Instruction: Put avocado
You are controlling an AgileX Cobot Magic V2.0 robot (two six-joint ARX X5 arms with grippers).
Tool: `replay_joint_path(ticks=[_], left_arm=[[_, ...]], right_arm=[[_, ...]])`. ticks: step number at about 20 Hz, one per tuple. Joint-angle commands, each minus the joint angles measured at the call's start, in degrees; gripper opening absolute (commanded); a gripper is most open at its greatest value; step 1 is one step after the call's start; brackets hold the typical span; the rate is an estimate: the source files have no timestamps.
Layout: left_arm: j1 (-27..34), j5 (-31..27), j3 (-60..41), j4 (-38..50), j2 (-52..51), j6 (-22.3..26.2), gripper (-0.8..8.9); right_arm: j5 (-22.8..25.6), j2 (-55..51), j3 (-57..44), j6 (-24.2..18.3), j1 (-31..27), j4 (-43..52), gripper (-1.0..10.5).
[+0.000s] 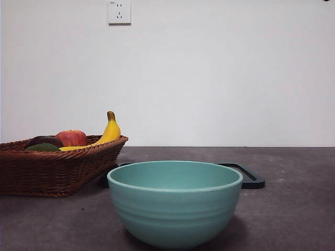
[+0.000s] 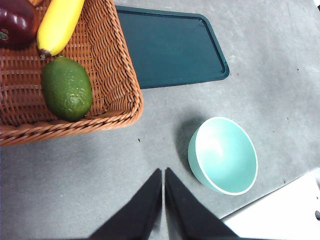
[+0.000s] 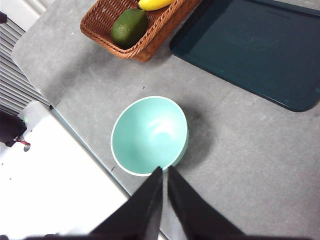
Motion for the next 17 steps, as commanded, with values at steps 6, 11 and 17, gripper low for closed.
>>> replay_joint_path(ticks=[6,11,17], left_arm=[[-0.2,0.2,1.1,1.6,0.4,0.8,3.77],[-0.2,-0.5,1.1,3.7,4.3,0.4,3.77],[-1.4,-4.3,1.2,12.7,14.7,0.9,3.74]], right_arm=[[-0.1,0.3,1.0,-0.8,0.3,0.6,3.3],[-0.1,0.3,1.0,-0.6,0.3,0.6,3.4],[-0.1,0.3,1.0,0.0,0.3,0.6,3.4]])
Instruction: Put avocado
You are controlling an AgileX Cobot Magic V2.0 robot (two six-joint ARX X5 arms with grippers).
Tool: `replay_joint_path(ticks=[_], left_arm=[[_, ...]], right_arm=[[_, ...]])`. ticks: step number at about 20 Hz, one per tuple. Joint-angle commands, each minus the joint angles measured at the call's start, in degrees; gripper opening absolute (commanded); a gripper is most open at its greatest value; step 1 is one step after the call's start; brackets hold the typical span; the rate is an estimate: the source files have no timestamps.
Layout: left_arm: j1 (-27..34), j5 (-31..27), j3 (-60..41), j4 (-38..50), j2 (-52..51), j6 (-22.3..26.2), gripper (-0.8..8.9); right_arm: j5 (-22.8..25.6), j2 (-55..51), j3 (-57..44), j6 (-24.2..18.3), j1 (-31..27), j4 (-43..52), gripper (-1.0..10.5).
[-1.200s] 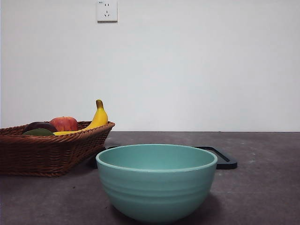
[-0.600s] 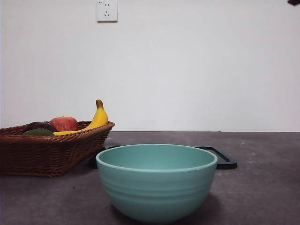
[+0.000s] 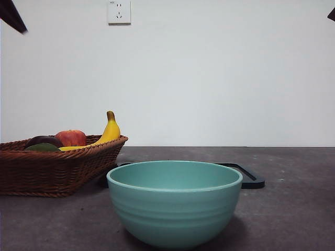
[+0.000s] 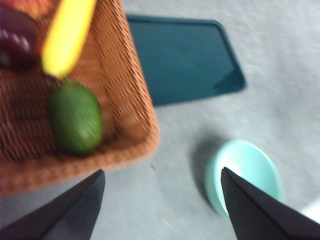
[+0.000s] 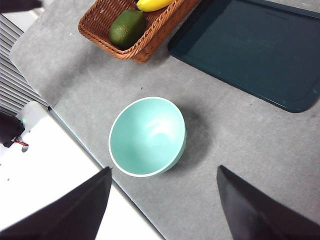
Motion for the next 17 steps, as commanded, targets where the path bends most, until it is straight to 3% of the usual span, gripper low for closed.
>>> replay_joint_path(ticks=[1,8,17], left_arm=[[-0.8,-4.1,1.3,2.6,4.6,1.4,3.74],[-3.8,-16.5,6.7,5.5,21.8,5.2,3.73],[-5.8,-19.7,9.0,10.6,37.2,5.9,3.73]], right_arm=[[-0.2,0.3,1.0,0.4,0.3,0.5,3.4],[-0.1,0.3,1.0,0.4,0.3,0.5,3.4],[-0.1,0.3,1.0,0.4,0.3,0.3,3.4]])
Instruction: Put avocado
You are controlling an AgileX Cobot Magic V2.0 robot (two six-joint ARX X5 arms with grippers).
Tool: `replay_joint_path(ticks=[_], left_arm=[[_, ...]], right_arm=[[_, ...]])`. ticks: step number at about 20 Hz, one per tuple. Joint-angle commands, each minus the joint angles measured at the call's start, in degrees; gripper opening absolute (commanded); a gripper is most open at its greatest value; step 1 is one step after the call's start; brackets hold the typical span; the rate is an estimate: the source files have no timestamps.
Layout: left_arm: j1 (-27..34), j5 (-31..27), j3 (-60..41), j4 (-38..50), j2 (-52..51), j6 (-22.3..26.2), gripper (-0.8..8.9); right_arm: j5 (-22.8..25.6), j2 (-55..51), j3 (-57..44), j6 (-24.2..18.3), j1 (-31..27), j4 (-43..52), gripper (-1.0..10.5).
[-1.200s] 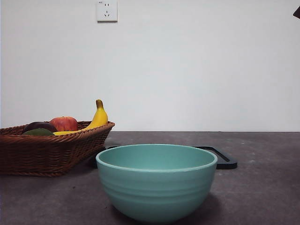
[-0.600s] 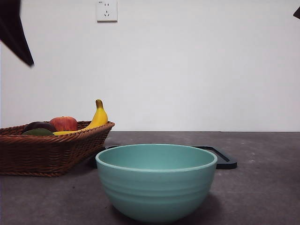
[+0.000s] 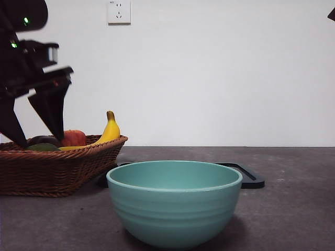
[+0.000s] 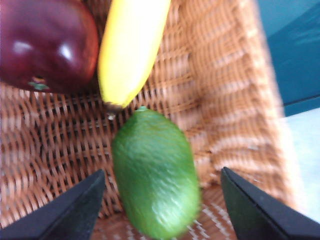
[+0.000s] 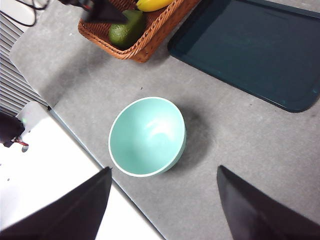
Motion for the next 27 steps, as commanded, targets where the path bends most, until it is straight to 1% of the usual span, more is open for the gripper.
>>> replay_joint_path(ticks=[1,6,7,8,9,10,11,14,18,20,23,25,27], left_arm=[[-0.5,-1.5,1.3,0.9,2.8,0.8,3.73],[-0.9,-2.2,1.3,1.8,6.4,0.9,3.71],[-0.9,-2.2,1.3,1.8,7.0,0.9,3.57],[-0.9,-2.2,1.3,1.7,7.1,0.9,3.11],[-0.9,-2.2,1.3,1.8,7.1,0.9,2.39],[-0.9,-2.2,1.3,1.8,7.1,0.9,1.94],[-0.9,-2.2,1.3,1.7,7.1,0.9,1.75],[-0.9,-2.2,2.0,0.4,6.5,0.8,1.75],[-1.7,-1.6,4.4,-1.9,1.4,0.0,1.75],[-3.3,0.6,5.8,-3.7,-3.2,0.0,1.75],[-7.7,5.9,6.4,-5.2,-9.9,-0.7,1.75],[-12.3,8.0,6.4,-5.7,-12.5,-1.3,1.75],[-18.2,8.0,6.4,-5.9,-13.2,-1.3,1.75]], right_arm=[[-0.1,0.3,1.0,0.4,0.3,0.4,3.4],[-0.1,0.3,1.0,0.4,0.3,0.4,3.4],[-0.1,0.3,1.0,0.4,0.3,0.4,3.4],[-0.1,0.3,1.0,0.4,0.3,0.4,3.4],[-0.1,0.3,1.0,0.4,0.3,0.4,3.4],[-0.1,0.3,1.0,0.4,0.3,0.4,3.4],[-0.1,0.3,1.0,0.4,0.3,0.4,3.4],[-0.1,0.3,1.0,0.4,0.3,0.4,3.4],[-0.1,0.3,1.0,0.4,0.3,0.4,3.4],[-0.1,0.3,1.0,0.4,0.3,0.5,3.4],[0.0,0.3,1.0,0.4,0.3,0.6,3.4],[0.2,0.3,1.0,0.4,0.3,0.6,3.4],[0.3,0.3,1.0,0.4,0.3,0.5,3.4]])
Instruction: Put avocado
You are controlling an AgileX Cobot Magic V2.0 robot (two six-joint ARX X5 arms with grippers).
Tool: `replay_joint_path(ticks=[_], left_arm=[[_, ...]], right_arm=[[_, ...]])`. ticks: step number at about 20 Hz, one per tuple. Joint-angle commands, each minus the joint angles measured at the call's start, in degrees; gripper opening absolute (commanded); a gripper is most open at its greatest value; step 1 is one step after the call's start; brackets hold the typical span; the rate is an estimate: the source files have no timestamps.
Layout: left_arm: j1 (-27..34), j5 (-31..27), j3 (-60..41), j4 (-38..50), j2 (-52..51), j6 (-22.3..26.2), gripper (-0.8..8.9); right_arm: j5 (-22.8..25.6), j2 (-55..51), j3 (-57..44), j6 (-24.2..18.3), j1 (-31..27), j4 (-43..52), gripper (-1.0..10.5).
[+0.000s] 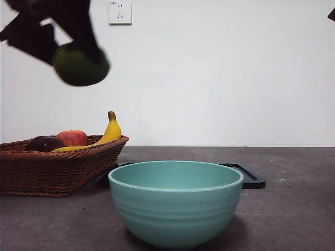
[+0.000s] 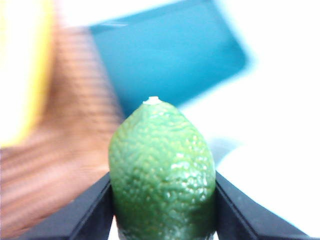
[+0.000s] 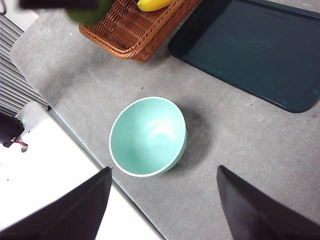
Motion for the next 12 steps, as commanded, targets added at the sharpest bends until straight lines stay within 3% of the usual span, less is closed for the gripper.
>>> replay_joint_path(ticks=[1,5,12], left_arm=[[-6.0,0.3,1.0,0.1,1.1,-0.5,1.75],[-14.3,0.2,1.0,1.4,5.7,-0.5,1.75],[-21.4,-3.1,1.0,4.2,18.3,1.3,1.75]], right_arm=[[0.2,0.3,1.0,0.4,0.3,0.5,3.4],[0.2,0.3,1.0,0.4,0.3,0.5,3.4],[0.2,0.3,1.0,0.4,0.3,0.5,3.4]])
